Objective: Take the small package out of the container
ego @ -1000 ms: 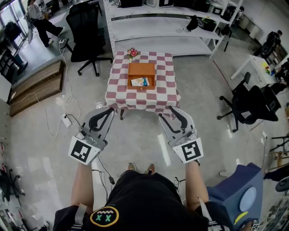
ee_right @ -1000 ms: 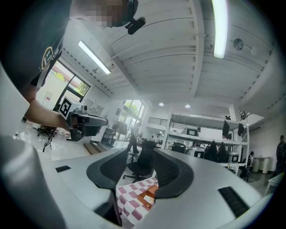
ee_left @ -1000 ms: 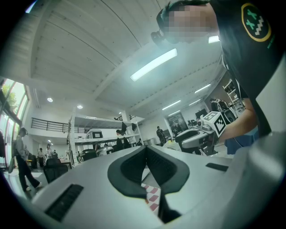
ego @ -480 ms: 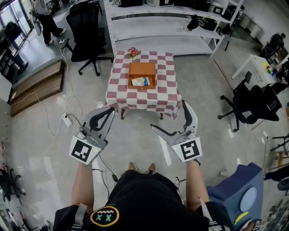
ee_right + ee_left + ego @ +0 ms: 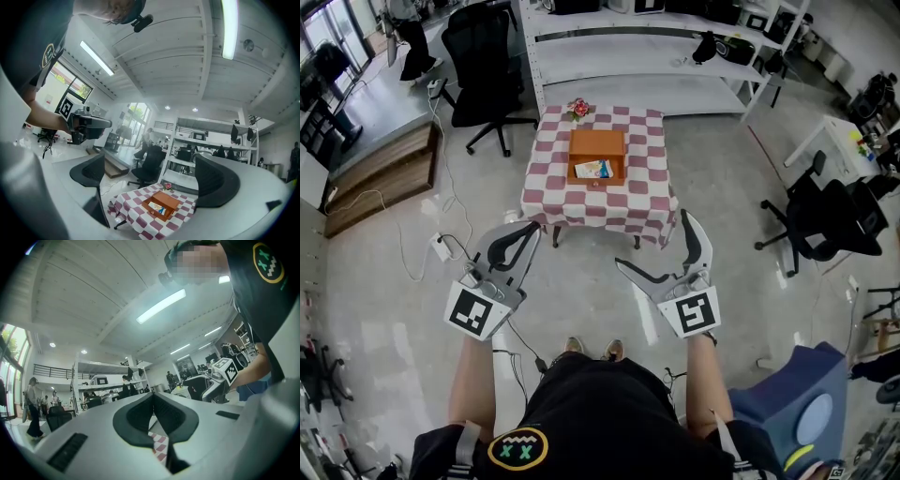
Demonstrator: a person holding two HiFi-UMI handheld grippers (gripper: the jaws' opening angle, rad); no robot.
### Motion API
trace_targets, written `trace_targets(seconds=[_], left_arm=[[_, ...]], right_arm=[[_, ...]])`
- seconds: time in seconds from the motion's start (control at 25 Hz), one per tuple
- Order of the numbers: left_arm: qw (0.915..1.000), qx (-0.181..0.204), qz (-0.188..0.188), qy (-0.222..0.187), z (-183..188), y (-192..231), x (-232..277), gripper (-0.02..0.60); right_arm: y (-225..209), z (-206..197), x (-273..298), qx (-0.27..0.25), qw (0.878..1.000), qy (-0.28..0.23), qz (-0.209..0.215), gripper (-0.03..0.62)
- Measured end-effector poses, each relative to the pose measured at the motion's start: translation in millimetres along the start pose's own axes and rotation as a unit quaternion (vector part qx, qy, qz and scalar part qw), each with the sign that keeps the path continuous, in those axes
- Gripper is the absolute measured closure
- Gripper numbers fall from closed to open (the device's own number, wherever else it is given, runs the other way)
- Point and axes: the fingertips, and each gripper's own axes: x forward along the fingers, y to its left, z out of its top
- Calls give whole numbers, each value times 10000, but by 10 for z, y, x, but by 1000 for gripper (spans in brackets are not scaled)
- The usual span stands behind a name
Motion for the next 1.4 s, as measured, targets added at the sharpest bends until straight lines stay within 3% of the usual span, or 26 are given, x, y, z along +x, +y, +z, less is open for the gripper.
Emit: trace_targets(seconds=[0.48,0.76,0.96,1.4], left_arm=[[9996,74,269,13,101,-278,156,563],[9996,46,259,97,-42,-243,288,563],[9997,-59,213,56,-332,44,479,563],[9997,-207,106,43,-947,1094,1269,563]], right_arm=[[-184,-96,-282,10,9998,-82,184,-3],[-293,-287,-171,116,9997,-2,206,-3],[-399,-529,178,96,9997,85,193,-3],[-964,-1195,1429,247,9979,545,237,-3]])
